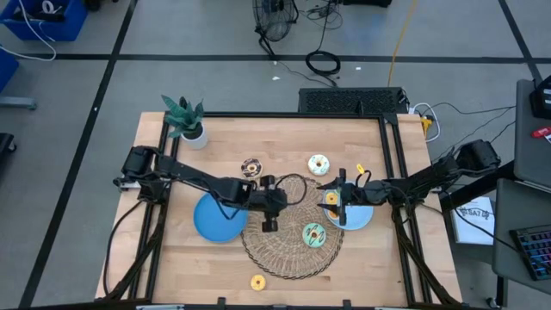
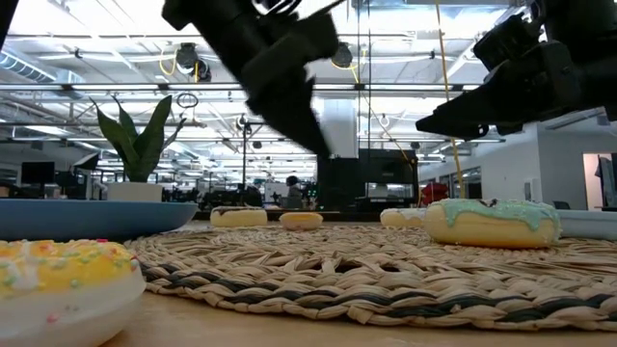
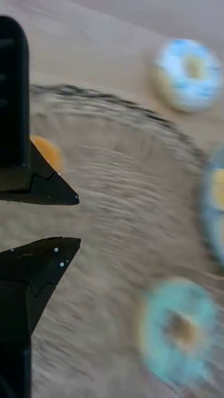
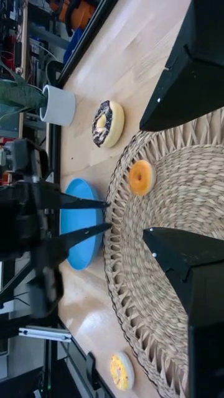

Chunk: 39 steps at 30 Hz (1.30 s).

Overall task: Pick & Place donuts
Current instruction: Put the small white donut on the light blue plate

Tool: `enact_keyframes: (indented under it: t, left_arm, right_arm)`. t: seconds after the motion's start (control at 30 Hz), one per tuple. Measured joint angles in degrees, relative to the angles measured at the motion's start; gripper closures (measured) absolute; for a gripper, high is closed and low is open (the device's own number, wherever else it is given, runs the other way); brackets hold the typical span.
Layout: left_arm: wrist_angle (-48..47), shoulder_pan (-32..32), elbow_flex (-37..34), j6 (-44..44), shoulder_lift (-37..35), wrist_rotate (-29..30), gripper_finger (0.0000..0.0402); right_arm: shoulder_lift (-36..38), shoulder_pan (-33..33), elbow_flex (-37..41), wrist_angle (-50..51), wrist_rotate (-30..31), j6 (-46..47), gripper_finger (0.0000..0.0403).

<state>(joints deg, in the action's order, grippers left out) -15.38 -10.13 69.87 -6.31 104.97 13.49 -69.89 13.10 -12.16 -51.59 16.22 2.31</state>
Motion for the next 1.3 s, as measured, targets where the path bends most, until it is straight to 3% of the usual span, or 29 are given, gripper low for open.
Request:
enact_keyframes:
  t: [0.13, 0.27, 0.33, 0.43, 0.77, 0.9, 1.3]
  left_arm:
    - [-8.8, 0.4, 0.0, -3.1, 0.0, 2.9, 0.0304]
    - [-10.5, 1.4, 0.0, -1.6, 0.0, 2.9, 0.0304]
    - [-10.5, 2.5, 0.0, -1.4, 0.0, 0.5, 0.0304]
    - [-10.7, 5.5, 0.0, -3.5, 0.0, -8.4, 0.0293]
    - [-10.9, 9.5, -0.1, 2.8, 1.7, -10.9, 0.0171]
    - [-10.3, 9.5, 0.0, 6.1, 3.1, -13.7, 0.0143]
    - [-6.6, 9.8, 0.0, 6.4, 7.4, -10.2, 0.0163]
  right_arm:
    - [0.0, 0.0, 0.0, 0.5, 0.0, 0.0, 0.0152]
    - [0.0, 0.0, 0.0, 0.4, 0.0, 0.0, 0.0152]
    - [0.0, 0.0, 0.0, 0.1, 0.0, 0.0, 0.0151]
    - [0.0, 0.0, 0.0, 0.0, 0.0, 0.0, 0.0152]
    - [0.0, 0.0, 0.0, 0.0, -1.5, 0.0, 0.0151]
    - [0.0, 0.0, 0.0, -0.1, -3.1, 0.0, 0.0151]
    - [0.0, 0.0, 0.1, -0.4, -2.9, -0.4, 0.0151]
